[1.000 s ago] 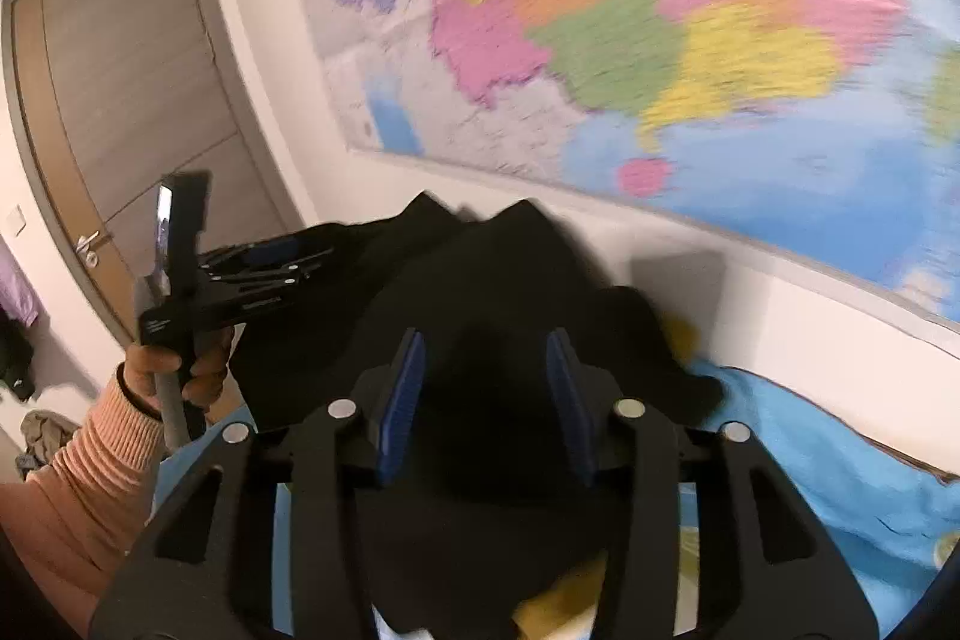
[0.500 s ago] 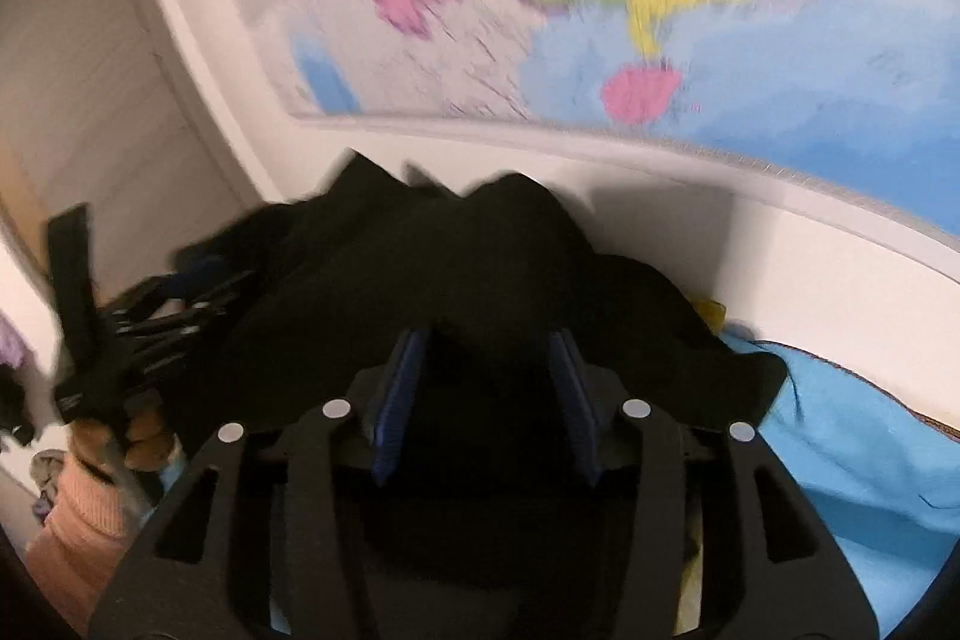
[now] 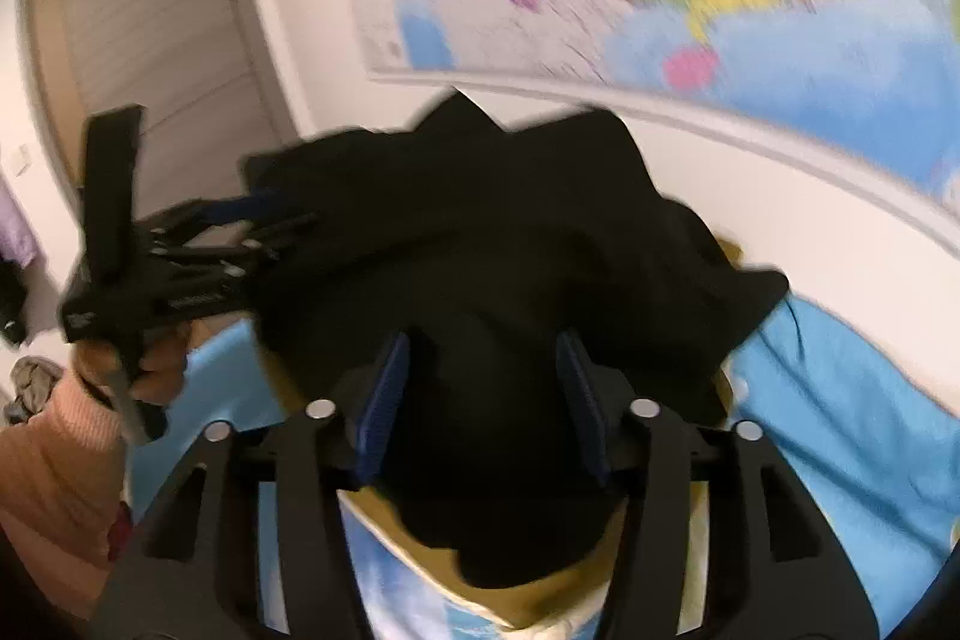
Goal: Fold large clothes
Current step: 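Press the coat flat on the stack and open both tools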
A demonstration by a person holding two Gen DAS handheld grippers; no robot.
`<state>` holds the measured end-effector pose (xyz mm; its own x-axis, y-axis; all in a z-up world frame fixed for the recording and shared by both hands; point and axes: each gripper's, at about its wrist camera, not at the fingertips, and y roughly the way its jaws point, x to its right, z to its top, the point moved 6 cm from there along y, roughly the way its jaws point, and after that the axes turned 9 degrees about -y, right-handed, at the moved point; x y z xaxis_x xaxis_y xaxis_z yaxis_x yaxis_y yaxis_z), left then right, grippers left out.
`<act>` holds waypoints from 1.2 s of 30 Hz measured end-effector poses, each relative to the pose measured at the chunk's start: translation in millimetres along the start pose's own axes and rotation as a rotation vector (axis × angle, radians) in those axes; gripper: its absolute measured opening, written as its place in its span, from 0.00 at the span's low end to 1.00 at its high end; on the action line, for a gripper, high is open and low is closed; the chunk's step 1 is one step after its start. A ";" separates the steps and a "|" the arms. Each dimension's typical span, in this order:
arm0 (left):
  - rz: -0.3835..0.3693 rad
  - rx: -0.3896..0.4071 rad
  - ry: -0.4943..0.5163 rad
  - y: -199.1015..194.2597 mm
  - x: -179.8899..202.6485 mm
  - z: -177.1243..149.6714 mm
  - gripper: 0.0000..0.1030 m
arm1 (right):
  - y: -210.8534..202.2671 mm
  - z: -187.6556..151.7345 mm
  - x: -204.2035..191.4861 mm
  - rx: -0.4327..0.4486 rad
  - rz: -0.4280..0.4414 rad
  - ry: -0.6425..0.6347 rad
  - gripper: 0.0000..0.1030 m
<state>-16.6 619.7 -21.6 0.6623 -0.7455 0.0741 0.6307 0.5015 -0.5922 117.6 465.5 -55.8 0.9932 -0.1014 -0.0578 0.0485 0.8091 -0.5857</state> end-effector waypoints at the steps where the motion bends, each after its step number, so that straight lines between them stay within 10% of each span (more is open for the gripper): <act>1: 0.005 -0.008 -0.008 1.7 -1.0 -0.6 0.79 | -2.0 0.8 0.0 0.011 -0.002 0.004 0.49; 36: -0.046 0.023 -0.103 -75.0 39.5 -41.9 0.89 | -50.9 -49.1 -46.9 0.092 -0.082 -0.040 0.58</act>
<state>-54.7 534.3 -7.8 0.6700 -0.7193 0.1838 0.6695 0.4784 -0.5682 63.3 400.7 -63.0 0.9888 -0.1480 0.0205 0.1376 0.8486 -0.5108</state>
